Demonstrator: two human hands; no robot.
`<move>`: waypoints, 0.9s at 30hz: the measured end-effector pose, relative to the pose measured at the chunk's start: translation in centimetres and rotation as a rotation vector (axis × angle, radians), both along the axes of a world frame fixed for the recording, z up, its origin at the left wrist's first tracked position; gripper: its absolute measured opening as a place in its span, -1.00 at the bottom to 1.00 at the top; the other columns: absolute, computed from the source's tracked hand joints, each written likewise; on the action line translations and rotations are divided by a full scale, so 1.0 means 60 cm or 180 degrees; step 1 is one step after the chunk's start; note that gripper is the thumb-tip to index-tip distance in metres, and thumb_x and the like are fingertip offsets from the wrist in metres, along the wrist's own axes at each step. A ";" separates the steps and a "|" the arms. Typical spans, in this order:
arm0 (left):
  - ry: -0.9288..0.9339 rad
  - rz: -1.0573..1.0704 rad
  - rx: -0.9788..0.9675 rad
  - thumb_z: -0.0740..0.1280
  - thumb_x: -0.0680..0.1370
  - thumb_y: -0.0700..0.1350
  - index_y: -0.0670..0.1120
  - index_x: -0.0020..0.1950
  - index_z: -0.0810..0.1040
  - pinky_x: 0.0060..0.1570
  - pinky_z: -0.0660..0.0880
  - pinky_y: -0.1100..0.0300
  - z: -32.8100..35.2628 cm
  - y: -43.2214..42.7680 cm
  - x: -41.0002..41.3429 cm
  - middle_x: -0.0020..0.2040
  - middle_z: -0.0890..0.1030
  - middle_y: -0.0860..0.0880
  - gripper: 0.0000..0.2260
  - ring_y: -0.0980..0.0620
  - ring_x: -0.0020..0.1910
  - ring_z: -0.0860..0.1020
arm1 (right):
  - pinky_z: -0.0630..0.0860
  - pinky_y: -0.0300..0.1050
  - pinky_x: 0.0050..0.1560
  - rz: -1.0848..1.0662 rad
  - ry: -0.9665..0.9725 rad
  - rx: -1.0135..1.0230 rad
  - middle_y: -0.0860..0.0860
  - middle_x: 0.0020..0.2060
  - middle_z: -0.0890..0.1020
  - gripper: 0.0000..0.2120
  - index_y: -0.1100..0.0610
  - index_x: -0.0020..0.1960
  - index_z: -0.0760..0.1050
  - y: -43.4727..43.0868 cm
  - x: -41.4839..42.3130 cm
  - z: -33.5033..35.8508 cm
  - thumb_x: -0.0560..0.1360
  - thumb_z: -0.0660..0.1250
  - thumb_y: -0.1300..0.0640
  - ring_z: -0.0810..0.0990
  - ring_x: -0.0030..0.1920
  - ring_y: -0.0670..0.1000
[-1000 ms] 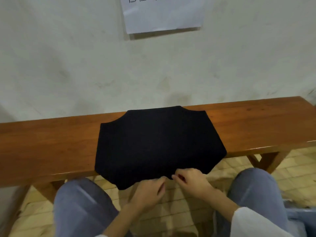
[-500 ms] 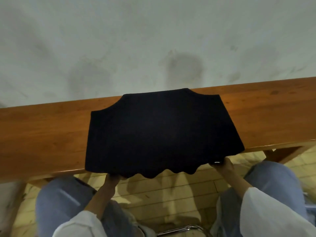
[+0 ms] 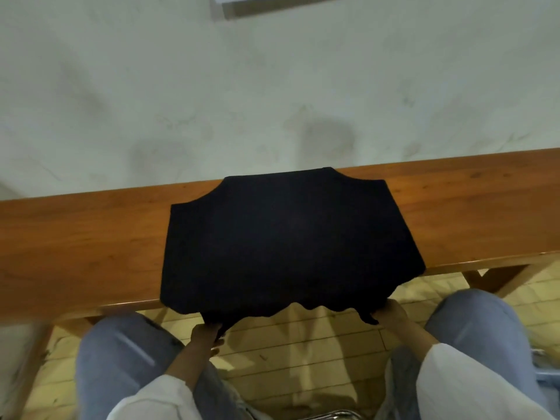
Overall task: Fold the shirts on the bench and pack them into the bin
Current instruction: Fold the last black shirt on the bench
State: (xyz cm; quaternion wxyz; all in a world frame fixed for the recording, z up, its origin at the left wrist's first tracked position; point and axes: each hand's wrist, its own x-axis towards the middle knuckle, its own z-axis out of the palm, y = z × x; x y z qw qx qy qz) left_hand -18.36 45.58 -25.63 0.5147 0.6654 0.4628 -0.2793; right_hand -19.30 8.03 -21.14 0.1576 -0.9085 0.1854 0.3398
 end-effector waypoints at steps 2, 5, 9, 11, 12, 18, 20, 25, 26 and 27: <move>-0.0116 -0.0175 0.0153 0.23 0.58 -0.28 -0.27 -0.15 0.44 -0.36 0.32 0.15 0.025 -0.015 -0.008 -0.28 0.53 -0.19 -0.88 -0.08 -0.38 0.45 | 0.22 -0.40 -0.42 -0.0384 -0.0065 0.0522 0.14 -0.30 0.53 -0.80 0.23 -0.30 0.38 0.007 -0.012 0.016 0.46 0.31 0.36 0.58 -0.19 0.01; -0.0461 -0.0515 0.0530 0.27 0.52 -0.24 -0.27 -0.13 0.44 -0.40 0.23 0.20 0.070 -0.033 -0.033 -0.40 0.48 -0.15 -0.91 -0.04 -0.47 0.36 | 0.27 -0.28 -0.48 -0.0747 -0.0990 0.0373 0.03 -0.35 0.48 -0.79 0.20 -0.29 0.41 0.015 -0.053 0.040 0.50 0.32 0.30 0.45 -0.39 -0.06; -0.1428 -0.0709 0.0860 0.37 0.46 -0.24 -0.22 0.24 0.26 -0.27 0.39 0.11 0.127 -0.042 -0.081 -0.13 0.56 -0.11 -0.58 -0.14 -0.22 0.54 | 0.40 -0.05 -0.24 -0.1585 -0.1233 0.0999 0.18 -0.13 0.54 -0.78 0.38 0.17 0.38 0.043 -0.107 0.062 0.55 0.21 0.32 0.56 -0.07 0.23; -0.1855 -0.0732 0.0946 0.35 0.50 -0.28 -0.16 0.31 0.28 -0.11 0.40 0.09 0.162 -0.047 -0.105 -0.01 0.52 -0.04 -0.57 -0.18 0.01 0.55 | 0.40 -0.06 -0.23 -0.2202 -0.1740 0.1256 0.13 -0.10 0.51 -0.67 0.27 0.28 0.26 0.063 -0.129 0.101 0.54 0.24 0.30 0.51 -0.14 0.14; -0.1959 -0.0796 0.0864 0.34 0.52 -0.28 -0.14 0.25 0.37 -0.08 0.42 0.08 0.188 -0.052 -0.112 -0.01 0.52 -0.02 -0.67 -0.18 0.05 0.55 | 0.42 -0.05 -0.18 -0.2404 -0.1984 0.1420 0.10 -0.08 0.51 -0.63 0.21 0.31 0.23 0.073 -0.136 0.123 0.55 0.24 0.29 0.50 -0.14 0.10; -0.2235 -0.0552 -0.0752 0.29 0.57 -0.25 -0.20 -0.09 0.64 -0.50 0.40 0.32 0.371 -0.037 -0.073 -0.38 0.59 -0.07 -0.87 0.12 -0.49 0.50 | 0.38 -0.27 -0.53 -0.2371 -0.2762 0.2697 0.06 -0.21 0.57 -0.88 0.16 0.02 0.54 0.079 -0.087 0.301 0.55 0.26 0.30 0.46 -0.40 -0.02; -0.2323 0.0112 -0.1372 0.26 0.58 -0.23 -0.19 -0.03 0.61 -0.38 0.43 0.28 0.425 -0.017 -0.022 -0.31 0.59 -0.05 -0.87 0.09 -0.39 0.51 | 0.43 -0.27 -0.49 -0.2765 -0.2836 0.3004 0.06 -0.25 0.58 -0.88 0.16 -0.08 0.58 0.058 -0.033 0.356 0.55 0.28 0.27 0.47 -0.37 -0.03; -0.1969 0.0790 -0.1636 0.10 0.51 -0.47 -0.27 0.27 0.35 -0.16 0.46 0.15 0.428 0.041 0.098 0.06 0.57 -0.13 -0.65 0.02 -0.14 0.52 | 0.52 -0.08 -0.13 -0.3682 -0.2039 0.4048 0.14 -0.06 0.60 -0.67 0.29 0.34 0.33 0.010 0.076 0.380 0.60 0.07 0.27 0.58 -0.13 0.08; -0.1850 0.0742 -0.1522 0.12 0.53 -0.48 -0.31 0.36 0.29 -0.14 0.49 0.12 0.412 0.046 0.113 0.06 0.57 -0.16 -0.60 -0.01 -0.12 0.54 | 0.53 -0.05 -0.09 -0.3625 -0.1918 0.3980 0.18 0.02 0.59 -0.62 0.29 0.40 0.24 0.004 0.091 0.371 0.59 0.04 0.30 0.59 -0.06 0.13; -0.1735 0.0678 -0.1396 0.18 0.54 -0.46 -0.34 0.40 0.26 -0.14 0.53 0.11 0.395 0.048 0.121 0.02 0.57 -0.19 -0.58 -0.04 -0.12 0.56 | 0.53 -0.03 -0.08 -0.3539 -0.1812 0.3825 0.21 0.10 0.58 -0.60 0.29 0.42 0.19 0.002 0.097 0.364 0.59 0.04 0.34 0.59 -0.01 0.16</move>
